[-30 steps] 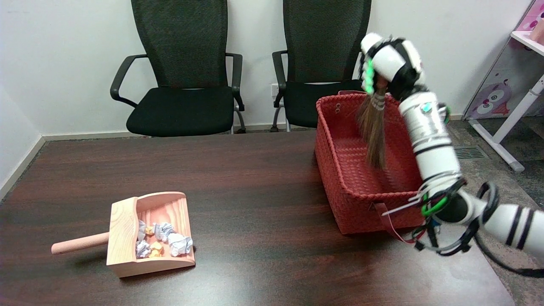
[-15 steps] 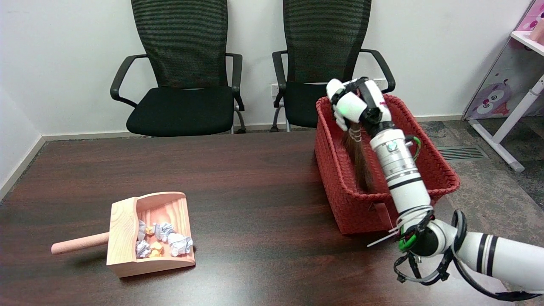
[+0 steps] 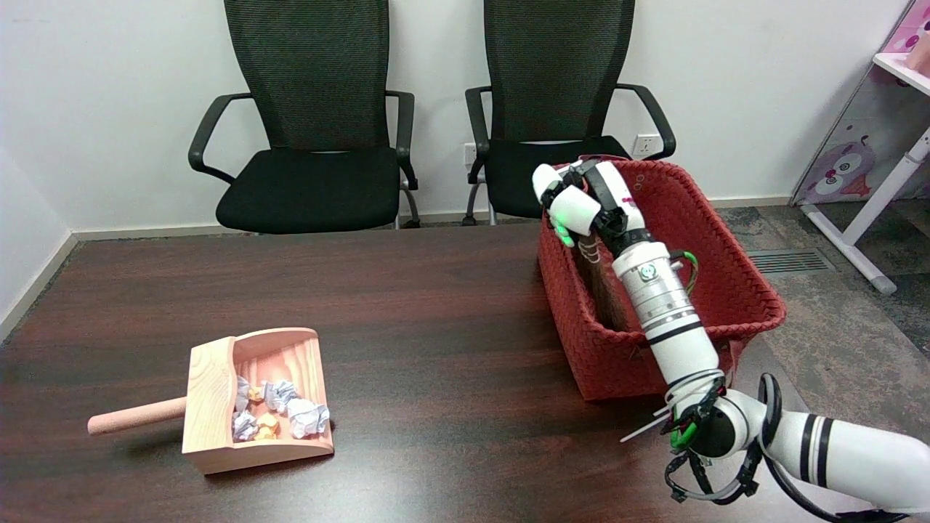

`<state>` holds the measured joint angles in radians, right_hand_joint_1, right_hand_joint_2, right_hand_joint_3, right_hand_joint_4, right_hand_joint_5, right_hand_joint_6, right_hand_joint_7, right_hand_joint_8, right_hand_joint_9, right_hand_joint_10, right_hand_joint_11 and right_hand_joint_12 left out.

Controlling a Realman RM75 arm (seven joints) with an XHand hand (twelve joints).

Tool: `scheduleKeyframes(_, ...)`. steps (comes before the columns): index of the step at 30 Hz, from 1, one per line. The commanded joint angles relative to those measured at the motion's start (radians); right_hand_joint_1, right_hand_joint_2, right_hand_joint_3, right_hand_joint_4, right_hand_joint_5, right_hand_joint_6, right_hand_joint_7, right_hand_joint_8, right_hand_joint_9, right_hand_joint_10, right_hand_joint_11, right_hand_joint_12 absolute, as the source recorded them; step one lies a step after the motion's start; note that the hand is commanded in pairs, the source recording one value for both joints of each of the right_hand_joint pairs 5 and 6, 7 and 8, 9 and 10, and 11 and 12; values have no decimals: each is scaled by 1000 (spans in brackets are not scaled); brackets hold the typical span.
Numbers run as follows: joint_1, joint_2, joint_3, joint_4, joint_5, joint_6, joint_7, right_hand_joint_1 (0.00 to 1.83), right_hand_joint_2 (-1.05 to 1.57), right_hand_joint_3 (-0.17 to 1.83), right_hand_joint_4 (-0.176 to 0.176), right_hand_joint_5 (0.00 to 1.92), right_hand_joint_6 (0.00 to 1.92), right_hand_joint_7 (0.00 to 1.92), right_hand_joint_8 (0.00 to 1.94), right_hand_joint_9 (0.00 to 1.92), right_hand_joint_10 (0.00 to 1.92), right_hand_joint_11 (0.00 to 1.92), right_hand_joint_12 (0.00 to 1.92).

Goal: Place the broom in the basket.

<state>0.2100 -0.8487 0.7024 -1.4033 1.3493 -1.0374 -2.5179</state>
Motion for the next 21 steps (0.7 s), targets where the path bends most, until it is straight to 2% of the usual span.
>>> scheduleKeyframes(1, -4, -23, -17, 23, -29, 3, -2, 819, 1059, 1833, 176, 1920, 1920, 1920, 1920, 1920, 1920, 1920, 1920)
scheduleKeyframes(2, -4, -23, -17, 23, -29, 5, -2, 795, 938, 1833, 176, 1920, 1920, 1920, 1920, 1920, 1920, 1920, 1920)
scheduleKeyframes(4, -4, -23, -17, 23, -29, 7, -2, 779, 854, 1830, 176, 1920, 1920, 1920, 1920, 1920, 1920, 1920, 1920)
scheduleKeyframes(5, -4, -23, -17, 23, -29, 8, -2, 762, 810, 1714, 176, 1920, 1920, 1920, 1920, 1920, 1920, 1920, 1920)
scheduleKeyframes(7, -4, -23, -17, 23, -29, 8, -2, 746, 781, 1598, 176, 1920, 1920, 1920, 1920, 1761, 1761, 1920, 1920)
scheduleKeyframes(10, -3, -23, -16, 20, -29, 8, -2, 737, 740, 1515, 176, 1801, 1801, 1801, 1801, 1544, 1544, 1879, 1879)
scheduleKeyframes(11, -3, -23, -15, 19, -29, 8, -2, 736, 735, 1502, 176, 1753, 1753, 1753, 1753, 1486, 1486, 1836, 1836)
scheduleKeyframes(12, -3, -23, -13, 16, -29, 8, -2, 735, 720, 1476, 176, 1625, 1625, 1625, 1625, 1310, 1310, 1686, 1686)
scheduleKeyframes(13, -3, -23, -11, 14, -33, 6, -1, 735, 705, 1460, 176, 1553, 1553, 1553, 1553, 1214, 1214, 1574, 1574)
scheduleKeyframes(15, -3, -23, -7, 13, -44, 4, 2, 731, 662, 1393, 176, 1333, 1333, 1333, 1333, 986, 986, 1423, 1423)
scheduleKeyframes(17, -3, -23, -3, 12, -50, 4, 3, 728, 660, 1343, 176, 1238, 1238, 1238, 1238, 828, 828, 1244, 1244)
scheduleKeyframes(18, -3, -22, -2, 11, -50, 7, 5, 725, 669, 1305, 58, 1194, 1194, 1194, 1194, 767, 767, 1157, 1157)
scheduleKeyframes(19, -3, -21, -1, 9, -50, 8, 5, 725, 674, 1283, 20, 1153, 1153, 1153, 1153, 727, 727, 1092, 1092)
scheduleKeyframes(21, -3, -21, -1, 4, -50, 8, 5, 725, 674, 1258, -4, 1094, 1094, 1094, 1094, 673, 673, 988, 988)
